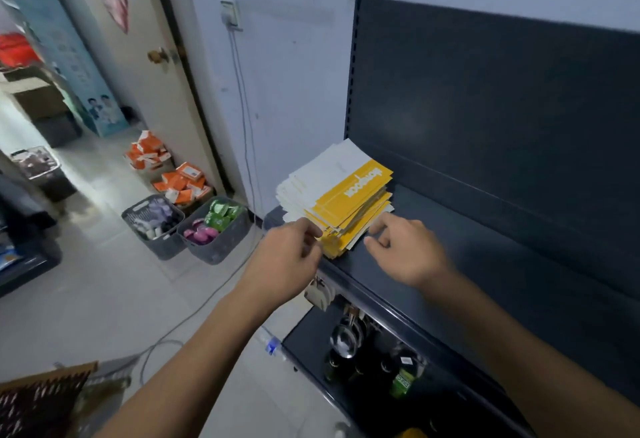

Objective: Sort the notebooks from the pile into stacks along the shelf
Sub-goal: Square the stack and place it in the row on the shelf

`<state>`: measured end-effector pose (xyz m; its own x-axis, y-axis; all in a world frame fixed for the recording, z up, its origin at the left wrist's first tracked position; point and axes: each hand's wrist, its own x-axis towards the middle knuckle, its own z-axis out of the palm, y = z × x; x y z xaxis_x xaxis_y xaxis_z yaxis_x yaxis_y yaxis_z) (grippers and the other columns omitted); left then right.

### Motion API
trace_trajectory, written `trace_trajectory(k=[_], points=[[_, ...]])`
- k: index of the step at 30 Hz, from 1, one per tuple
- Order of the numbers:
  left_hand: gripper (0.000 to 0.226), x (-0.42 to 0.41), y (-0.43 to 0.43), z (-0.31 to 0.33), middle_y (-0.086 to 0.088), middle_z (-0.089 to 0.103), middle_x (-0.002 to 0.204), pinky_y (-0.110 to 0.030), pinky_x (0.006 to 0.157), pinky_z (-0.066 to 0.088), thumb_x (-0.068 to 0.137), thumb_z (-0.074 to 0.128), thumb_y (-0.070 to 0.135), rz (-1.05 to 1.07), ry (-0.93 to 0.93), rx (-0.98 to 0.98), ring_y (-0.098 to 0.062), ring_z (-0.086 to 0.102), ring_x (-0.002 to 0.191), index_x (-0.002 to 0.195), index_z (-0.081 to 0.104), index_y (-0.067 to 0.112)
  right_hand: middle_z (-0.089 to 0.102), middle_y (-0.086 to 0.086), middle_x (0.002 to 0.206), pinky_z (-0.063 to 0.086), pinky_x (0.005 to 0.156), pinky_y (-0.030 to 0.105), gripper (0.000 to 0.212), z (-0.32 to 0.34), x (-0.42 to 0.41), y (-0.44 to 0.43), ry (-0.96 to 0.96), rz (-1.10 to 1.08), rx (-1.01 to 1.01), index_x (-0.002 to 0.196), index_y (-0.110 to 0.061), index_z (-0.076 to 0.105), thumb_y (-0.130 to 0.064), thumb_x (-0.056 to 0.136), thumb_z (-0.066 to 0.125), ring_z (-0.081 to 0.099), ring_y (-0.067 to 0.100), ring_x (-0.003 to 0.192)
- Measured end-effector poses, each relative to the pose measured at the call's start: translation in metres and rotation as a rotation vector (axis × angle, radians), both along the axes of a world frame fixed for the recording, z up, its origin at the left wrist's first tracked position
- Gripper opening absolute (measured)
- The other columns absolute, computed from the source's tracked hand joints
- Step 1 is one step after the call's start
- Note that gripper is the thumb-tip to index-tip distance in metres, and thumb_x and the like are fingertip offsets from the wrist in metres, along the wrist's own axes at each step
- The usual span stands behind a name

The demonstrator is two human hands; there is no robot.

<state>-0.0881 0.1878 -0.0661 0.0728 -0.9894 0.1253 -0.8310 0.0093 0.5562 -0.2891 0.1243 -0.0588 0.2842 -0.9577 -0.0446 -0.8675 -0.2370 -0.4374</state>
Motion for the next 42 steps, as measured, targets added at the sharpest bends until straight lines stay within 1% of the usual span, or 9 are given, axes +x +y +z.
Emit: trace_trajectory(k=[4,14,18,21,25,28,31,35,42], points=[[0.016,0.019,-0.049,0.009,0.013,0.067,0.096,-0.03,0.077,0.053,0.096,0.056,0.027,-0.053,0.001,-0.023,-0.006,0.066,0.079,0.108,0.064,0.025,0.064,-0.007,0.068,0.056,0.077,0.04,0.015,0.001,0.018,-0.038,-0.044,-0.063,-0.019,0.096,-0.028,0.057,-0.043,0.093,0.054,0.066,0.022,0.083],[0.016,0.053,-0.161,0.023,0.014,0.068,0.094,-0.016,0.069,0.042,0.096,0.057,0.026,-0.136,-0.043,-0.058,-0.002,0.063,0.081,0.108,0.067,0.024,0.066,-0.008,0.092,0.054,0.077,0.036,0.014,0.008,0.034,-0.105,-0.051,-0.27,0.015,0.103,-0.029,0.057,-0.039,0.093,0.055,0.061,0.019,0.087],[0.016,0.059,-0.199,0.017,0.009,0.066,0.095,-0.027,0.075,0.049,0.093,0.056,0.025,-0.196,-0.088,-0.066,-0.009,0.063,0.086,0.105,0.068,0.026,0.067,-0.007,0.104,0.056,0.081,0.041,0.024,0.005,0.042,-0.113,-0.046,-0.37,0.047,0.111,-0.029,0.057,-0.045,0.094,0.055,0.066,0.019,0.093],[0.015,0.063,-0.221,0.01,0.006,0.063,0.097,-0.034,0.074,0.052,0.092,0.056,0.027,-0.209,-0.114,-0.09,-0.016,0.063,0.089,0.103,0.067,0.027,0.065,-0.002,0.1,0.052,0.073,0.037,0.027,-0.003,0.052,-0.116,0.005,-0.522,0.086,0.108,-0.022,0.055,-0.045,0.096,0.051,0.064,0.023,0.089],[0.037,0.069,-0.241,0.0,0.0,0.059,0.114,-0.034,0.078,0.05,0.094,0.056,0.044,-0.195,-0.182,-0.02,-0.023,0.058,0.107,0.122,0.059,0.021,0.057,-0.005,0.086,0.046,0.067,0.033,0.028,-0.014,0.071,-0.116,-0.014,-0.648,0.175,0.088,-0.024,0.049,-0.05,0.098,0.048,0.059,0.021,0.082],[0.051,0.074,-0.252,-0.008,-0.002,0.057,0.122,-0.034,0.082,0.048,0.094,0.057,0.052,-0.25,-0.185,0.054,-0.023,0.057,0.111,0.131,0.053,0.017,0.061,-0.001,0.101,0.049,0.072,0.034,0.032,-0.024,0.089,-0.117,-0.038,-0.706,0.162,0.098,-0.022,0.056,-0.054,0.097,0.051,0.063,0.023,0.091],[0.047,0.077,-0.259,-0.012,-0.001,0.057,0.116,-0.028,0.076,0.041,0.095,0.056,0.05,-0.287,-0.185,0.07,-0.021,0.059,0.103,0.126,0.056,0.015,0.056,0.002,0.116,0.052,0.079,0.037,0.041,-0.034,0.104,-0.115,-0.027,-0.776,0.105,0.113,-0.017,0.061,-0.053,0.097,0.052,0.063,0.026,0.098],[0.038,0.08,-0.261,-0.01,0.002,0.055,0.096,-0.028,0.071,0.037,0.095,0.057,0.048,-0.295,-0.212,0.066,-0.017,0.05,0.083,0.11,0.06,0.014,0.051,0.0,0.114,0.052,0.08,0.036,0.032,-0.042,0.116,-0.109,-0.066,-0.762,-0.009,0.104,-0.018,0.061,-0.048,0.098,0.053,0.06,0.02,0.097],[0.034,0.081,-0.264,-0.005,0.005,0.061,0.093,-0.026,0.059,0.035,0.09,0.061,0.05,-0.217,-0.169,0.233,-0.014,0.054,0.079,0.104,0.056,0.019,0.047,-0.001,0.124,0.051,0.09,0.032,0.035,-0.041,0.122,-0.104,-0.028,-0.684,-0.033,0.109,-0.017,0.062,-0.048,0.1,0.047,0.046,0.016,0.12]])
